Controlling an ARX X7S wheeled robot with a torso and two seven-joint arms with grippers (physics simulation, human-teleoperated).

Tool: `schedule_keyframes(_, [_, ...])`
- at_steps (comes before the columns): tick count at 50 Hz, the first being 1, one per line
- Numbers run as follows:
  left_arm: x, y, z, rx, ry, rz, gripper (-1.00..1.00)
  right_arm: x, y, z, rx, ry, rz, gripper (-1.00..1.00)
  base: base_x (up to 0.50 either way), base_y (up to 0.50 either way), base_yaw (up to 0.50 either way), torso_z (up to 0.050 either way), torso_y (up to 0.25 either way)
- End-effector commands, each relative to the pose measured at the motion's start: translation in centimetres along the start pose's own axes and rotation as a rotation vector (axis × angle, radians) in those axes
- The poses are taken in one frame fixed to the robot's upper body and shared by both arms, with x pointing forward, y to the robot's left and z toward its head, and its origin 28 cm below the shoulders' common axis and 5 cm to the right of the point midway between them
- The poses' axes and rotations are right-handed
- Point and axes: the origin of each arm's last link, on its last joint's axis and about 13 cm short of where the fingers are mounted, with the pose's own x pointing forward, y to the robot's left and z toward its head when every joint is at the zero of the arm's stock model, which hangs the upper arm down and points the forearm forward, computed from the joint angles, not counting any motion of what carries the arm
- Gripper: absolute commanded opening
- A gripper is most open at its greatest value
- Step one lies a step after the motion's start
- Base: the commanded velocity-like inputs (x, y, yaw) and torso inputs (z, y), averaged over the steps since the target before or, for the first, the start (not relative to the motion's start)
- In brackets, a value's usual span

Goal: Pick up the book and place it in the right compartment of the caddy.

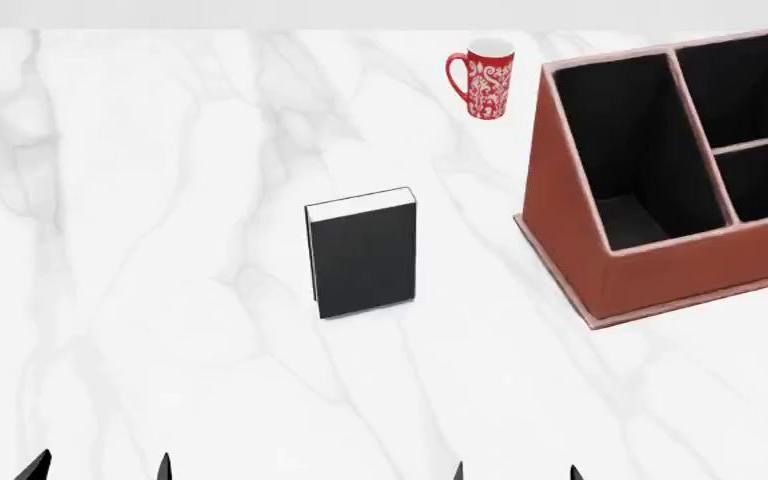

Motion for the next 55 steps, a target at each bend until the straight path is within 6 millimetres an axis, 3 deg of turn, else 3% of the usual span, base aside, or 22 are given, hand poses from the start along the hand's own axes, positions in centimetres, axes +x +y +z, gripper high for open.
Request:
schedule_keyframes(1, [0.0, 0.0, 0.0, 0.004, 0.0, 0.001, 1.0, 0.0, 0.0, 0.0, -0.011, -0.007, -0.008, 1.0, 0.0, 0.0, 0.0, 0.0, 0.0])
schedule_keyframes(15, [0.1, 0.1, 0.1, 0.007, -0.001, 0.005, 1.0, 0.0, 0.1, 0.2, -0.047, -0.022, -0.023, 1.0, 0.0, 0.0, 0.0, 0.0, 0.0])
schedule_keyframes(16, [0.0, 0.1, 0.2, -0.063, -0.002, -0.038, 1.0, -0.7, 0.1, 0.5, -0.016, -0.014, 0.015, 1.0, 0.0, 0.0, 0.0, 0.0, 0.0])
schedule_keyframes(17, [0.0, 0.0, 0.1, 0.003, -0.008, 0.006, 1.0, -0.7, 0.1, 0.5, -0.011, -0.018, 0.014, 1.0, 0.0, 0.0, 0.0, 0.0, 0.0])
schedule_keyframes(25, [0.3, -0.1, -0.3, 0.016, 0.014, -0.005, 1.0, -0.5, 0.0, 0.4, -0.034, 0.01, -0.006, 1.0, 0.0, 0.0, 0.0, 0.0, 0.0])
schedule_keyframes(51, [0.6, 0.0, -0.5, 0.049, 0.041, -0.004, 1.0, -0.4, -0.3, 1.0, -0.054, 0.004, -0.047, 1.0, 0.0, -0.5, 0.0, 0.0, 0.0])
schedule_keyframes(55, [0.9, 1.6, 0.6, 0.047, 0.045, 0.112, 1.0, 0.1, -0.2, 2.1, -0.045, 0.022, -0.036, 1.0, 0.0, 0.0, 0.0, 0.0, 0.0])
